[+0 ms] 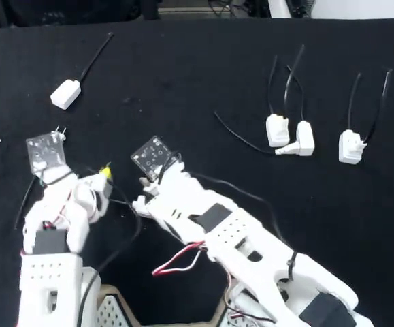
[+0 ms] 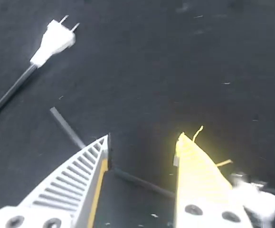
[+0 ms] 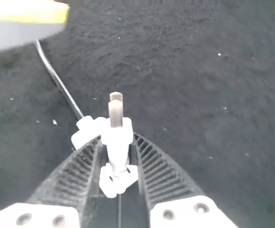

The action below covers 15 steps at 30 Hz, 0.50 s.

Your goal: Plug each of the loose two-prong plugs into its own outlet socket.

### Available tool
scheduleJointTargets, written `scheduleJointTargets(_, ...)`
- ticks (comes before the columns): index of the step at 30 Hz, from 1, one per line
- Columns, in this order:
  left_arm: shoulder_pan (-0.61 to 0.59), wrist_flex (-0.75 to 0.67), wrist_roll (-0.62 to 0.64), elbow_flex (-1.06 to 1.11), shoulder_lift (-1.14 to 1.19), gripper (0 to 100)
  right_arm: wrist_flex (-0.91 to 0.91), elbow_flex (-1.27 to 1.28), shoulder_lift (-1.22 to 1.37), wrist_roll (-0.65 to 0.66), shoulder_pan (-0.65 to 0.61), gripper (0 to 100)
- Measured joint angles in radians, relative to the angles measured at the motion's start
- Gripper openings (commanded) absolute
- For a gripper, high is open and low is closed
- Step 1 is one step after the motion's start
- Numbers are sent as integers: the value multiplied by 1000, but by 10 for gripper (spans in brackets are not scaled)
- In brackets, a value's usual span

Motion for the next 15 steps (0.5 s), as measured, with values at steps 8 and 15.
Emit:
scheduleJointTargets(8,94,92,-2,97,-299,223,-218,95,0,-5,-91,10)
scheduleJointTargets(15,155,133,-34,155,-451,223,-245,117,-8,-5,-101,10)
